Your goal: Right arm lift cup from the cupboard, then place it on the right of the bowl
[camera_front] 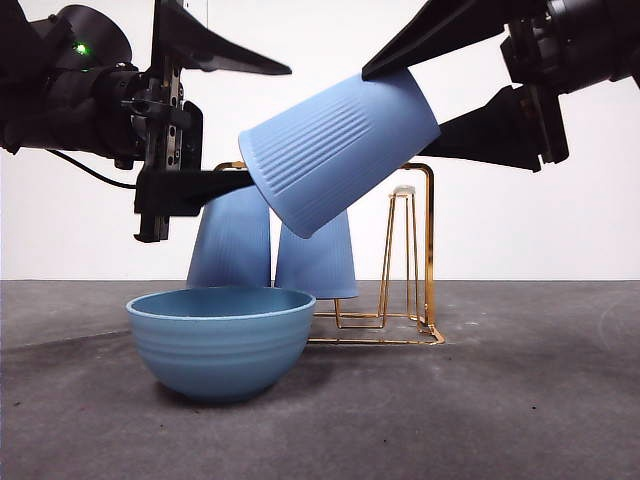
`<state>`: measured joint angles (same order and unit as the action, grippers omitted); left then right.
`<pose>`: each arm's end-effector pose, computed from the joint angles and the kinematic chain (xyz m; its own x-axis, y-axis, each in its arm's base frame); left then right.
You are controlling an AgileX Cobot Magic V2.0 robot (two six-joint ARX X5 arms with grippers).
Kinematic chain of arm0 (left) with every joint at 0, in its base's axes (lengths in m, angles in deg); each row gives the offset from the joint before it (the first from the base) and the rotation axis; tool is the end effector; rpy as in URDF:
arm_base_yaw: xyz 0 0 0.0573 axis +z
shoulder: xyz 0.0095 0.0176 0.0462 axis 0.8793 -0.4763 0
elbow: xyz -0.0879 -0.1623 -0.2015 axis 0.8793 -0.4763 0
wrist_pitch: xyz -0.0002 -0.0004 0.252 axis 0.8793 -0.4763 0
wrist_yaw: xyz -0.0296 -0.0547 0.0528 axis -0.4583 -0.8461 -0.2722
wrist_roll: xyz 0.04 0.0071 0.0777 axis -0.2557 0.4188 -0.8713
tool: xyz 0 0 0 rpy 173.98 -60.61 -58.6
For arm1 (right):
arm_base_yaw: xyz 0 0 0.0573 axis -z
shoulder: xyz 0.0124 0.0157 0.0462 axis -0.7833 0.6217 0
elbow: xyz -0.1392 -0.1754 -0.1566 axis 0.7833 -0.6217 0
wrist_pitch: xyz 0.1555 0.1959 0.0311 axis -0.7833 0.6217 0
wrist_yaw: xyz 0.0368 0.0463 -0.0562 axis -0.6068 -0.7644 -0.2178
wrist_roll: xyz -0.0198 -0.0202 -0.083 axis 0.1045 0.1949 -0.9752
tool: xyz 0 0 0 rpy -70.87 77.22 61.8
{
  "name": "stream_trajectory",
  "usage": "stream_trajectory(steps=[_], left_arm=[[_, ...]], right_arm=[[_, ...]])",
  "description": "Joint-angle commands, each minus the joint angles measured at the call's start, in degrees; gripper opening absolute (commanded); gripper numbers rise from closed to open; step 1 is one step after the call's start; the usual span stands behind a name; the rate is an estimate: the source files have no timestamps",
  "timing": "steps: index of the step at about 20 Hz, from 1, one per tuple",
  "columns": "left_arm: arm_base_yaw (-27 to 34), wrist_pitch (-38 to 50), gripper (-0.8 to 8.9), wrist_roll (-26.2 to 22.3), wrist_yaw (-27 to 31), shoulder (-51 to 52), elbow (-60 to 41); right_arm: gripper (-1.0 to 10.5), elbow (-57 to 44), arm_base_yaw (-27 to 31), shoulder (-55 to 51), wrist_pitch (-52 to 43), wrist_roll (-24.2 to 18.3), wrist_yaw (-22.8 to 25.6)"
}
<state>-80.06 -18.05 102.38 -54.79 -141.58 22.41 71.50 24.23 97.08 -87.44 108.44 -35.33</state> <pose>0.2883 -0.1743 0.2114 -0.1704 -0.9811 -0.0915 0.1335 0.0690 -0.9886 0.2044 0.1571 0.2309 0.3982 0.8923 -0.2126 -0.6748 0.4419 0.5910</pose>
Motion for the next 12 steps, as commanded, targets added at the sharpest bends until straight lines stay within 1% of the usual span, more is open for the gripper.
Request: stream_trajectory(steps=[1, 3, 5, 8, 9, 12], left_arm=[[0.0, 0.5, 2.01, 0.2, -0.5, 0.0, 0.6], [0.0, 0.5, 1.13, 0.2, 0.3, 0.0, 0.6], [0.1, 0.6, 0.67, 0.2, 2.4, 0.0, 0.6], [0.0, 0.7, 0.44, -0.2, 3.2, 0.0, 0.6], [0.0, 0.9, 0.05, -0.2, 3.4, 0.0, 0.6], [0.0, 1.8, 0.06, -0.1, 4.3, 0.0, 0.6]], right_arm=[[2.9, 0.3, -0.3, 1.1, -1.3, 1.1, -0.4], [2.9, 0.3, -0.3, 1.1, -1.4, 1.4, -1.0], [2.9, 0.3, -0.4, 1.1, -1.6, 1.7, -1.7], [2.9, 0.3, -0.5, 1.1, -1.7, 2.0, -1.9], [2.9, 0.3, -0.5, 1.1, -1.7, 2.0, -1.9], [2.9, 0.3, -0.5, 1.1, -1.7, 2.0, -1.7]])
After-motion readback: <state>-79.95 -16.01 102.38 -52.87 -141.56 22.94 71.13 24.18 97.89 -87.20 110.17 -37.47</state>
